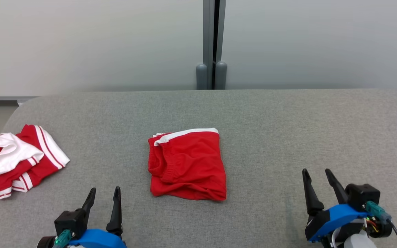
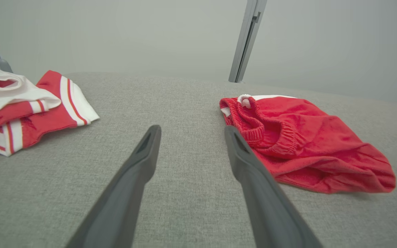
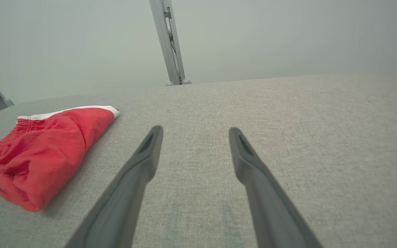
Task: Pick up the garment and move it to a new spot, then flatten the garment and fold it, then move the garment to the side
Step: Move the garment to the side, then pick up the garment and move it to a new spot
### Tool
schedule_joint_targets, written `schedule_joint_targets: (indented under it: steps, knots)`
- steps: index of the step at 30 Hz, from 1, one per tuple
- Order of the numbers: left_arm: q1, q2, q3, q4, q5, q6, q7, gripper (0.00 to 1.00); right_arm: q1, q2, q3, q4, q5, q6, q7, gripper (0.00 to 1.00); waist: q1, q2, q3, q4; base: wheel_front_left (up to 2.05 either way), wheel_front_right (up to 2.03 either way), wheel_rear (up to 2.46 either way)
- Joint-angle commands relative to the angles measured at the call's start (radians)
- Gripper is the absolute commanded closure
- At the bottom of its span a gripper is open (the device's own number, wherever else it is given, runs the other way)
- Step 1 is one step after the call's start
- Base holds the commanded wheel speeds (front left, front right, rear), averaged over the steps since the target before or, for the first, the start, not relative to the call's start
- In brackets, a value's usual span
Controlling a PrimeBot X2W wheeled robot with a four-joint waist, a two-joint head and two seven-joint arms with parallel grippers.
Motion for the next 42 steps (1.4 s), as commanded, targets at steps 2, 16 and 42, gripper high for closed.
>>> schedule_joint_targets:
  steps: [2, 16, 42]
  knots:
    - [0.018, -0.008, 0.020, 0.003, 0.002, -0.002, -0.003, 0.00, 0.029, -0.003, 0.011, 0.001, 0.011, 0.000, -0.004, 0.00, 0.0001, 0.0000, -0.018, -0.018, 0.00, 0.00, 0.00]
    - [0.061, -0.027, 0.051, -0.004, 0.034, -0.002, -0.003, 0.00, 0.062, -0.003, 0.032, -0.006, 0.019, 0.000, -0.004, 0.00, 0.0001, 0.0000, -0.048, -0.034, 0.00, 0.00, 0.00]
    - [-0.056, 0.036, -0.174, -0.053, -0.095, -0.002, -0.003, 0.00, -0.127, -0.004, 0.173, 0.076, 0.121, 0.000, -0.004, 0.00, 0.0001, 0.0000, 0.161, 0.192, 0.00, 0.00, 0.00]
